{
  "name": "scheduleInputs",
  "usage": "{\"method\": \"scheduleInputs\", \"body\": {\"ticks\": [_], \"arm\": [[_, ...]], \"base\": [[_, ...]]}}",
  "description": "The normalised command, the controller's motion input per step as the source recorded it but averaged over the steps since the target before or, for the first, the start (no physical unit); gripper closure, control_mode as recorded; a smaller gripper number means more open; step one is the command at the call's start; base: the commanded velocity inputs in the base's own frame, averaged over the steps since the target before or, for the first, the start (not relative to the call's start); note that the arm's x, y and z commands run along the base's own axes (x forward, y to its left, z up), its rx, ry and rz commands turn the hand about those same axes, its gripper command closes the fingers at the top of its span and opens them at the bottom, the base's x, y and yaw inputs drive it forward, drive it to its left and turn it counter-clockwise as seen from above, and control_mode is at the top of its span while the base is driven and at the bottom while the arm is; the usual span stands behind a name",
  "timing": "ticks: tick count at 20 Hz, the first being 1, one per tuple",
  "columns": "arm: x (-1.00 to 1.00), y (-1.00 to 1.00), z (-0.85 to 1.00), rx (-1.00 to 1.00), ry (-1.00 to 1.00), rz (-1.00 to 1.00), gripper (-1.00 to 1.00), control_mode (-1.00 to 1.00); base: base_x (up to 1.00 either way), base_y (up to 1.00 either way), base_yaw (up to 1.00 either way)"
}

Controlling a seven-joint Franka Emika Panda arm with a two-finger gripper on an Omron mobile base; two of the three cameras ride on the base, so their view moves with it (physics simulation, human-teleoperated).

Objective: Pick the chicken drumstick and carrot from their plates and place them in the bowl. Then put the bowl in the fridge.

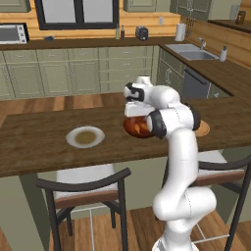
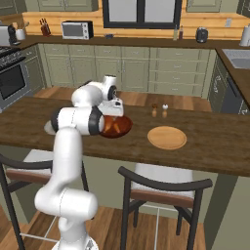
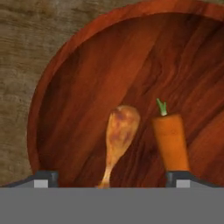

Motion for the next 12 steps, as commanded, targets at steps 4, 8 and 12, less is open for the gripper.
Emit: {"method": "scheduleInputs", "body": {"ticks": [4,8,12], "arm": [[-0.96,-0.34,0.06,0.02,0.0,-0.15,-1.0,-1.0],[-0.94,-0.22,0.0,0.07,0.0,-0.35,-1.0,-1.0],[-0.88,-0.19,0.0,0.02,0.0,-0.41,-1.0,-1.0]], "base": [[0.0,0.0,0.0],[0.0,0.0,0.0],[0.0,0.0,0.0]]}}
